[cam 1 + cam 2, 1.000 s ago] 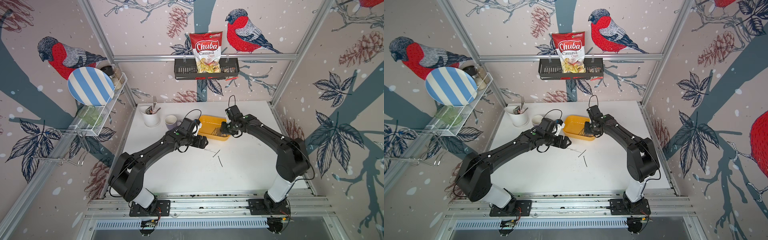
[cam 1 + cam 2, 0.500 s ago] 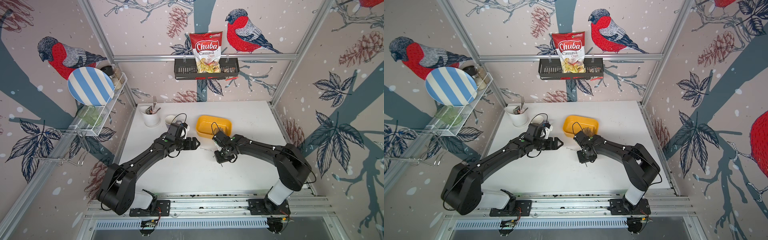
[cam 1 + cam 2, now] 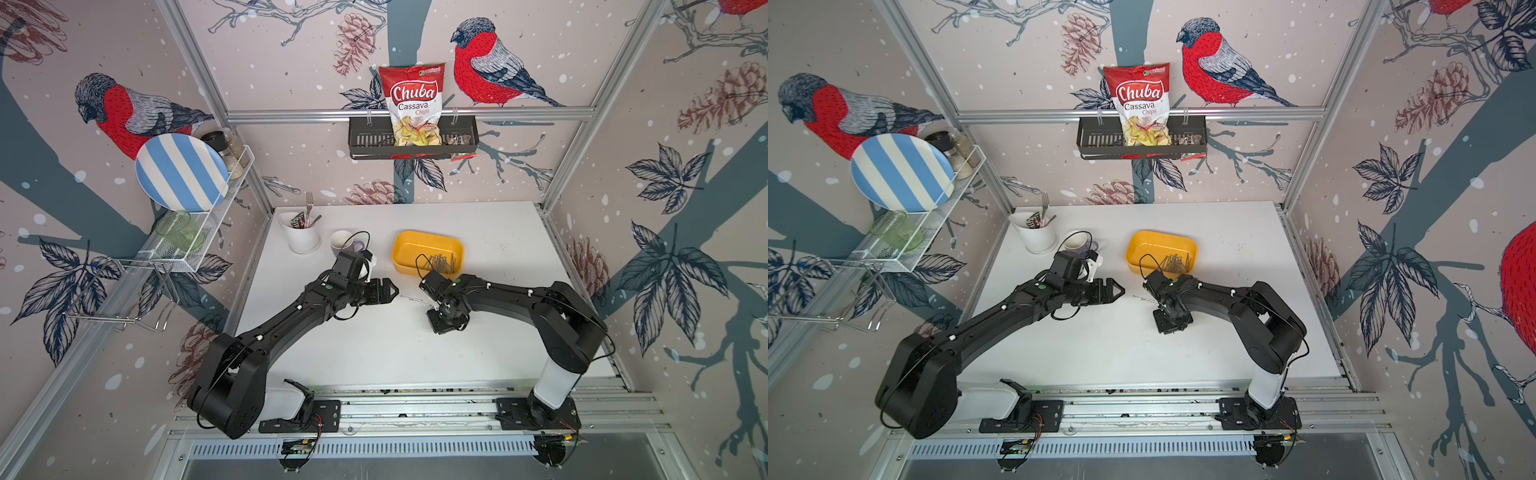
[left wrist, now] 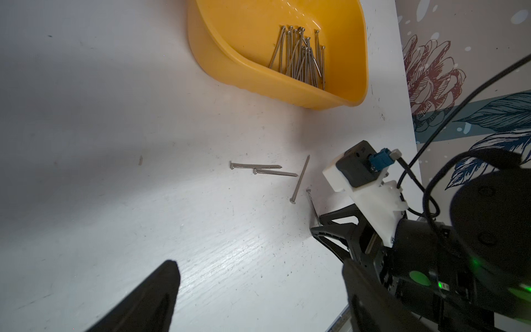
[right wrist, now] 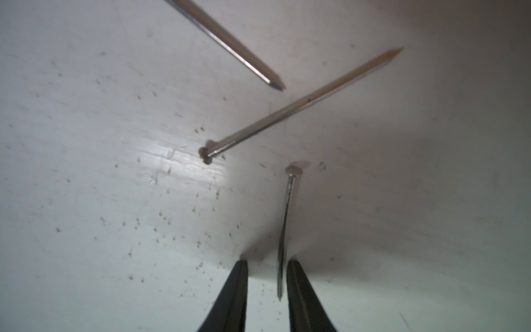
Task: Put the nails on the desktop into the storage box
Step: Pick up the nail from the center of the board.
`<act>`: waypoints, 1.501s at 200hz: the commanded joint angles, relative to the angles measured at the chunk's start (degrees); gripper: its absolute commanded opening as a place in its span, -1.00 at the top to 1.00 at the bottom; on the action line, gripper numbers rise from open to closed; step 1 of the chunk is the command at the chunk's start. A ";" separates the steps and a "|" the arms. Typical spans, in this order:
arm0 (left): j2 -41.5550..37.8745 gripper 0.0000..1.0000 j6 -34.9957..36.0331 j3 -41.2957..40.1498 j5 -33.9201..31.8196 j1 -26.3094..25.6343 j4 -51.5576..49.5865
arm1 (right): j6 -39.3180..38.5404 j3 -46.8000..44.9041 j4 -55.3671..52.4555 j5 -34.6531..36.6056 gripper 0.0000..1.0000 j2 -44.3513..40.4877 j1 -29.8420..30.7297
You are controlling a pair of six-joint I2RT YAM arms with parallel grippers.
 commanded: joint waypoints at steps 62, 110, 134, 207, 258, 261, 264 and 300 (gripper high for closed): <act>0.33 -0.81 0.07 0.36 0.02 0.31 1.04 | -1.29 0.43 1.94 0.02 1.00 3.69 0.09; 0.60 -0.81 0.72 1.17 0.11 0.30 1.02 | -2.16 3.14 0.53 1.00 1.00 0.67 0.01; 0.55 -0.81 -0.02 1.76 0.87 0.66 2.19 | -2.41 3.96 1.87 -1.67 1.00 -4.10 -2.13; 2.10 -0.74 -4.75 2.97 14.93 3.67 14.95 | -1.65 3.97 17.45 -18.76 1.00 -14.80 -11.73; 5.15 -0.52 -4.98 5.49 22.05 3.80 19.02 | -0.06 5.48 24.46 -28.42 1.00 -15.07 -11.97; 5.28 -0.52 -4.95 5.59 22.16 3.76 18.94 | -0.08 5.50 24.69 -28.71 1.00 -14.99 -11.94; 5.38 -0.50 -4.90 5.68 22.25 3.86 18.95 | -0.04 5.58 24.96 -29.05 1.00 -14.96 -11.95; 6.38 -0.42 -4.76 6.38 23.67 4.38 19.64 | -0.41 7.64 24.93 -31.56 1.00 -12.94 -11.22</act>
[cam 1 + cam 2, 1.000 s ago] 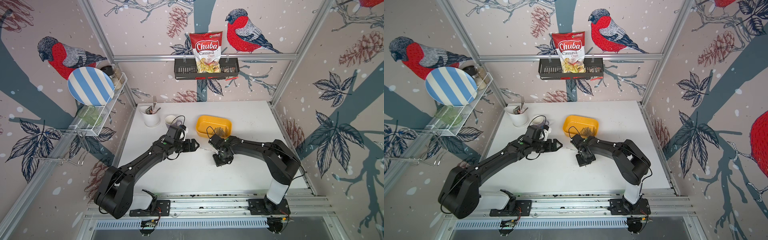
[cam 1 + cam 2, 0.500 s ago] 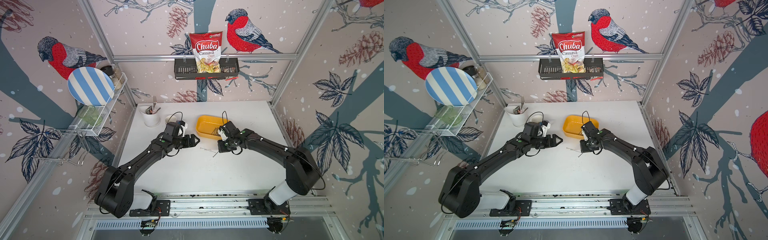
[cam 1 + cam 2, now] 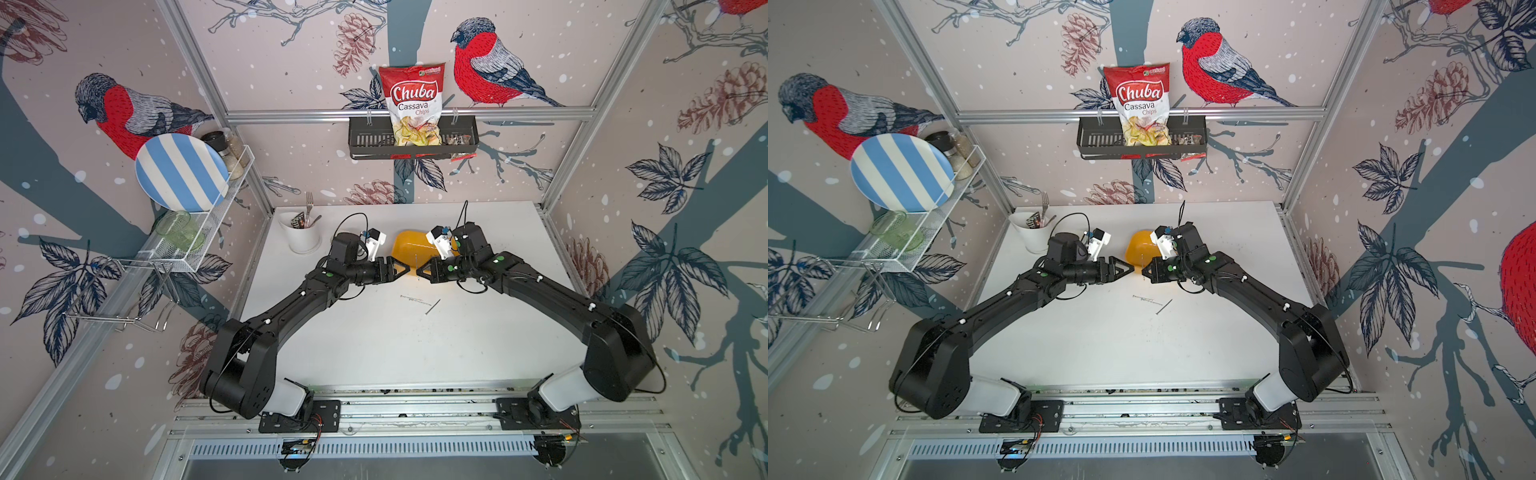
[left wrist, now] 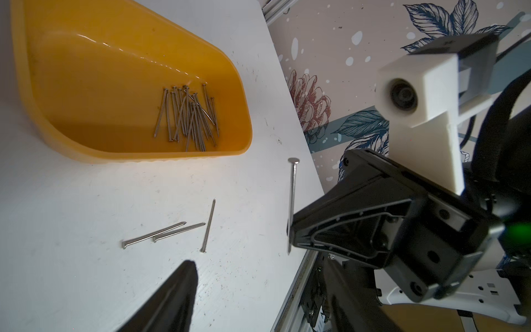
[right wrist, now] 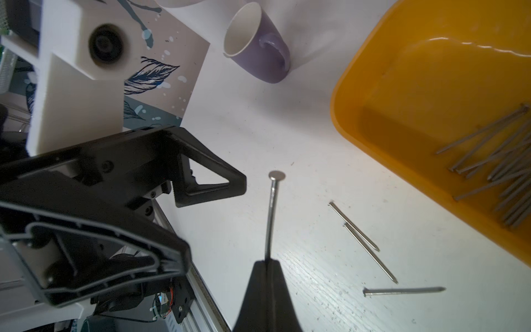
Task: Put the nails on the desktop into the storage box
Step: Pick up the nail from the center of the board.
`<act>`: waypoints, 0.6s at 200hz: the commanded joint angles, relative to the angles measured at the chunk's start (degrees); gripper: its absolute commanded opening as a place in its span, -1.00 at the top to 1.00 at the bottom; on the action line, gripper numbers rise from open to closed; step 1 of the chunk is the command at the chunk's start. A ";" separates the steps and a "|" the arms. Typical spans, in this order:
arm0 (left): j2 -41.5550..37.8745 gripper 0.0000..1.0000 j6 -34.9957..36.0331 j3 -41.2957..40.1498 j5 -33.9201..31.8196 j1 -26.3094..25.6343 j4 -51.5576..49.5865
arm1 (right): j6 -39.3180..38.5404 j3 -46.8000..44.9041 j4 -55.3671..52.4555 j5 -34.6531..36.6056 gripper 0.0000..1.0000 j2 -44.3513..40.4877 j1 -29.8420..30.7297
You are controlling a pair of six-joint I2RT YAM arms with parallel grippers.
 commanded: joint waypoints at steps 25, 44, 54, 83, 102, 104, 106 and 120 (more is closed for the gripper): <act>1.44 -0.31 0.43 1.19 3.51 1.09 2.52 | -0.52 2.62 2.19 -4.86 1.00 2.22 1.29; 1.98 -0.19 0.54 1.46 4.04 1.85 2.84 | -0.92 3.58 1.26 -5.26 1.00 3.26 2.02; 2.35 -0.13 0.52 1.74 4.31 2.32 3.08 | -1.06 3.99 1.00 -5.23 1.00 3.60 2.22; 4.17 0.13 0.44 3.09 5.62 3.16 3.22 | -0.70 4.69 1.07 -4.85 1.00 4.52 2.38; 5.13 0.36 0.08 3.58 6.80 3.24 3.83 | -0.87 5.43 0.51 -4.54 1.00 5.45 2.58; 5.20 0.38 0.14 3.59 6.95 3.26 3.87 | -0.92 5.51 0.52 -4.45 1.00 5.54 2.64; 5.33 0.39 0.02 3.59 7.07 3.23 3.97 | -0.95 5.66 0.45 -4.36 1.00 5.63 2.66; 5.87 0.45 -0.45 3.59 7.92 3.19 4.44 | -1.21 6.09 0.10 -4.04 1.00 6.18 2.66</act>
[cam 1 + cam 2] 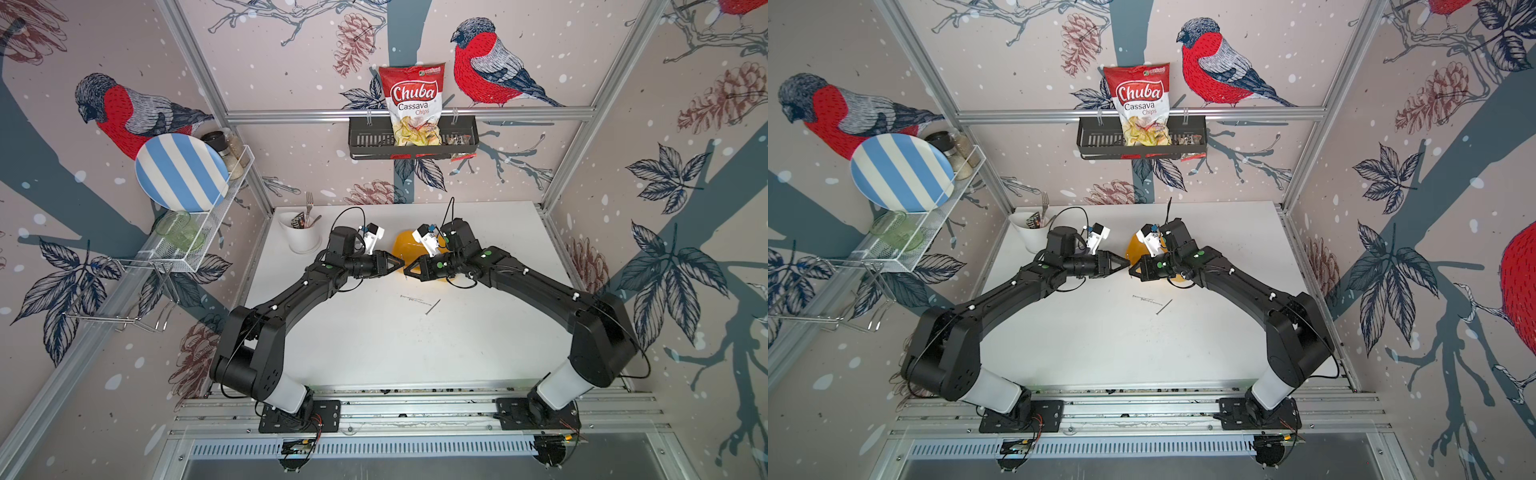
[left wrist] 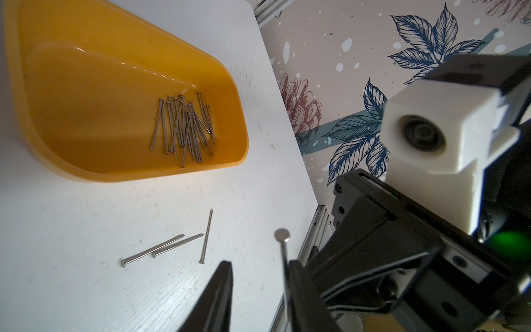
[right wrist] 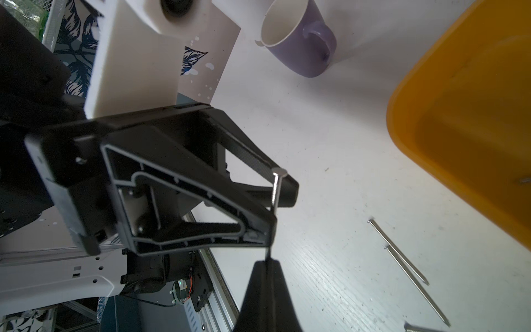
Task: Put the nails on the desktop into the storage box
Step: Pick up the nail from the center of the board, then place the nail in the storage box.
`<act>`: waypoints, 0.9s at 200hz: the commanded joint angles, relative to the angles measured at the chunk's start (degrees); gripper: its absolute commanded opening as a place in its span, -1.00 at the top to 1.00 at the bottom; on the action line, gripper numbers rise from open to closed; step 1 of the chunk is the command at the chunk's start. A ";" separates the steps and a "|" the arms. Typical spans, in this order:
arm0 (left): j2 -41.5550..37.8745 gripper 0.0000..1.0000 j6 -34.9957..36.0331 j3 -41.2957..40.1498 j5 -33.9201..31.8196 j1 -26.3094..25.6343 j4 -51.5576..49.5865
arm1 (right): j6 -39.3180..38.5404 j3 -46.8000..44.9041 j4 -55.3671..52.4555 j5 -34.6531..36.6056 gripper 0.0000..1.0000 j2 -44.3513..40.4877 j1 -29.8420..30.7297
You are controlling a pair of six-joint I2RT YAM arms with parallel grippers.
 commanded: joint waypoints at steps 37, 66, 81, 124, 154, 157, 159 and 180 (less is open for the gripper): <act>1.71 0.81 -1.11 0.55 3.80 0.36 3.00 | -1.50 2.08 -0.27 0.15 1.00 2.00 0.28; 1.78 1.00 -0.50 0.55 3.38 0.31 1.77 | -1.64 2.09 -0.34 0.41 1.00 2.28 0.08; 1.85 1.00 -0.35 0.52 2.93 0.36 1.49 | -1.43 1.80 -0.30 0.91 1.00 2.21 -0.21; 4.96 1.00 4.02 7.09 -1.97 0.28 -6.51 | 1.38 -1.26 0.92 6.91 0.05 -2.75 -3.79; 12.32 1.00 5.63 15.08 -5.69 -0.42 -11.83 | 3.53 -4.90 -0.61 11.92 -0.07 -7.99 -8.44; 13.25 1.00 5.67 16.37 -5.98 -0.66 -12.38 | 3.59 -5.03 -1.09 12.68 -0.07 -8.37 -8.80; 13.87 1.00 5.76 17.12 -6.34 -0.75 -12.70 | 3.55 -5.14 -1.58 13.07 -0.07 -8.55 -8.95; 20.86 1.00 7.12 25.89 -7.96 -3.04 -16.41 | 3.43 -6.53 -3.47 14.64 -0.07 -10.91 -10.26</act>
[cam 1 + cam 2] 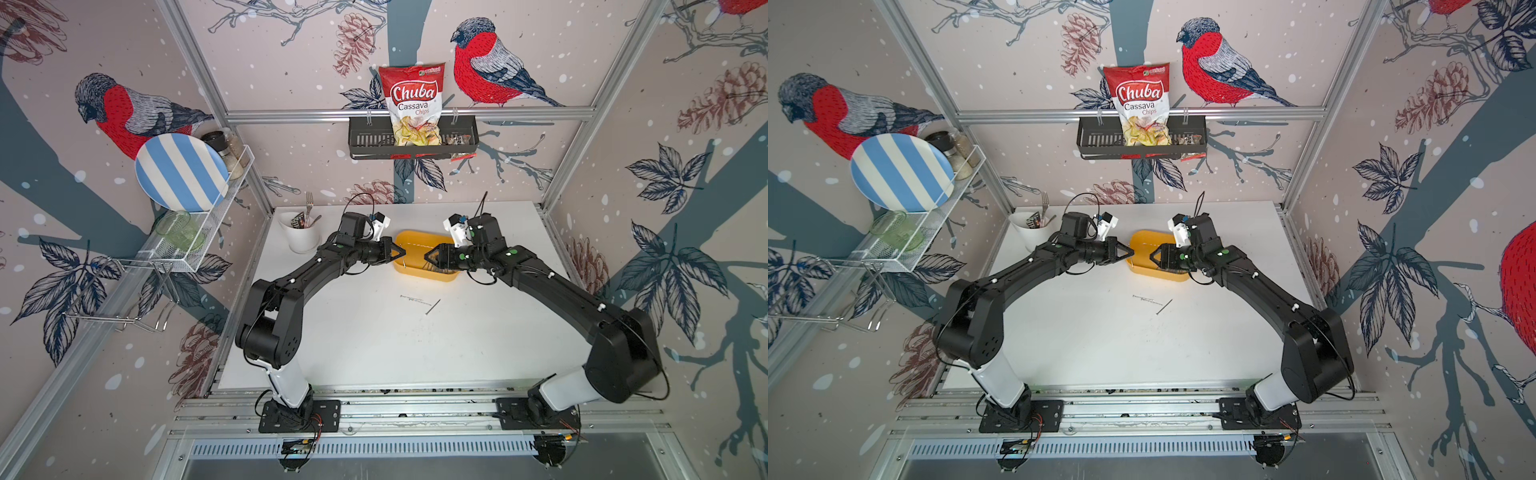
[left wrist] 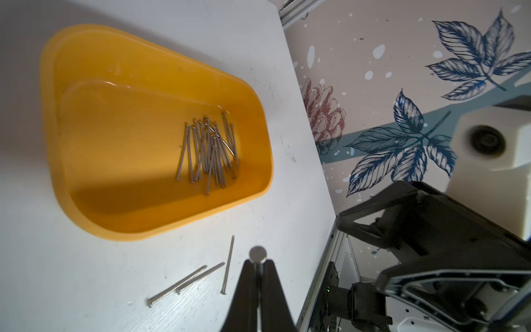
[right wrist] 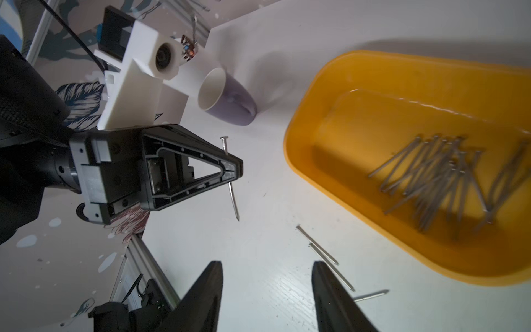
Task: Put the nails on the desktop into the storage box
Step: Place the nail in the storage box.
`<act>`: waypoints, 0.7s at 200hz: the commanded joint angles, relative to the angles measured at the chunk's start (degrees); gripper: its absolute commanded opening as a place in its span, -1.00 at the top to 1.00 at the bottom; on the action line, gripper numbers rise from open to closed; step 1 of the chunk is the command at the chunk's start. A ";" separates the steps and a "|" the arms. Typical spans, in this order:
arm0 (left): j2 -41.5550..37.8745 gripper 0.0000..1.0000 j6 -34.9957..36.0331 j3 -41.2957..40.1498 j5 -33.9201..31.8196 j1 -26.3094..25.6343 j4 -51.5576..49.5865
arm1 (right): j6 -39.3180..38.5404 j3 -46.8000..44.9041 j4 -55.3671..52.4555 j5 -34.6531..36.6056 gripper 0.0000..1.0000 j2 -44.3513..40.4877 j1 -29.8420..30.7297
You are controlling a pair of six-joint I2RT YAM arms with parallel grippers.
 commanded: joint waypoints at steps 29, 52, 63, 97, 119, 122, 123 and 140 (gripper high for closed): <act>16.82 1.00 7.97 25.13 -7.96 -6.61 -17.26 | 1.40 -3.43 -2.92 4.98 -0.08 -5.65 -1.48; 25.60 1.00 10.06 38.50 -12.84 -9.06 -25.76 | 0.71 -4.44 -4.03 5.03 -0.08 -7.51 -2.85; 29.46 1.00 10.55 44.16 -14.90 -9.91 -29.01 | 0.46 -5.12 -4.21 4.88 -0.08 -8.43 -3.59; 38.10 1.00 9.57 55.70 -16.15 -10.86 -33.26 | 0.53 -6.79 -3.99 3.70 -0.08 -10.41 -5.49; 40.71 1.00 9.63 58.72 -16.50 -11.28 -35.13 | -0.08 -7.01 -4.48 3.52 -0.08 -10.83 -6.07; 40.81 1.00 9.73 58.70 -16.66 -11.38 -35.29 | -0.18 -7.06 -4.53 3.52 -0.08 -10.87 -6.09; 40.87 1.00 9.75 58.63 -16.69 -11.39 -35.32 | -0.19 -7.08 -4.55 3.52 -0.08 -10.89 -6.09; 41.53 1.00 10.10 58.27 -17.16 -11.74 -36.07 | -0.47 -7.28 -4.65 3.19 -0.09 -10.97 -6.37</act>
